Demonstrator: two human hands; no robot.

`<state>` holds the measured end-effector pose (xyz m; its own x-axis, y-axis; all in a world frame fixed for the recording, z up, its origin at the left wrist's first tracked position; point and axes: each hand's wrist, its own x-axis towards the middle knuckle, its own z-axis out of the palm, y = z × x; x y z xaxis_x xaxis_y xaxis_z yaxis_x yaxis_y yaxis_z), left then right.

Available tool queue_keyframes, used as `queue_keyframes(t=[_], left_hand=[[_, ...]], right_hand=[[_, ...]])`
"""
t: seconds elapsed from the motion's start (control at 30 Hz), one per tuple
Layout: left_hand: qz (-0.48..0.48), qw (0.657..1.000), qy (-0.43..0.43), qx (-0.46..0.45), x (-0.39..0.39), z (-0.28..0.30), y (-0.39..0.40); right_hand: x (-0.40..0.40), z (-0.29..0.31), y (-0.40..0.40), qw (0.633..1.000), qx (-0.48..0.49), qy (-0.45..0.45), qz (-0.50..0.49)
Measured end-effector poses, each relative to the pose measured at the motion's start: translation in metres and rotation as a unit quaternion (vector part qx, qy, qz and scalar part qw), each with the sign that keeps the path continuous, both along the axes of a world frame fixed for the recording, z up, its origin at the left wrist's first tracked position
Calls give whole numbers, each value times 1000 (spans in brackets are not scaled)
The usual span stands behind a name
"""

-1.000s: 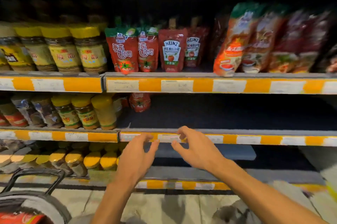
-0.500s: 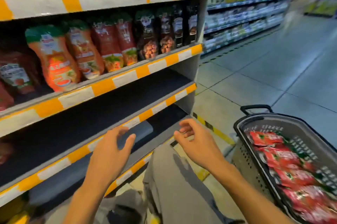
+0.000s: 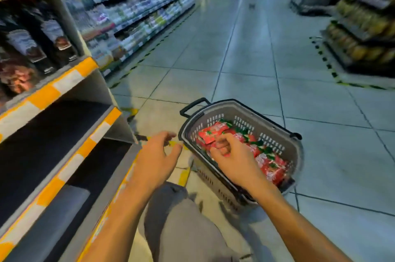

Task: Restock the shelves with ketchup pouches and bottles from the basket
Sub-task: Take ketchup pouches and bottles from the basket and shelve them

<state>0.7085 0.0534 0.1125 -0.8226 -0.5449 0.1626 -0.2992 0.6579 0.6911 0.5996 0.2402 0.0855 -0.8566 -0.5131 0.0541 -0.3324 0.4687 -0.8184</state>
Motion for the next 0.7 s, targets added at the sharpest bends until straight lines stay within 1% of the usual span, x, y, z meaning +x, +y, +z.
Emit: queue_keyframes(t=[0.13,0.3,0.47,0.53,0.7], left_hand=[[-74,997,-30,-16,-68,-25,16],[-156,982,-108,18,-136,-74,35],[-216,957,-189,33,-190,-127,45],[-226,950,-215,12,-210,-146,47],[-238,927,-285,-60,-258,-195,41]], right_hand=[[-34,-25,30,997,38,-23,-69],[-67,-67,63,977,104,-73,-172],[-92,-115,70,952,133,-164,-221],[-106,-132,62,943,143,-193,-229],[-143,-171,35,935,137,-208,-252]])
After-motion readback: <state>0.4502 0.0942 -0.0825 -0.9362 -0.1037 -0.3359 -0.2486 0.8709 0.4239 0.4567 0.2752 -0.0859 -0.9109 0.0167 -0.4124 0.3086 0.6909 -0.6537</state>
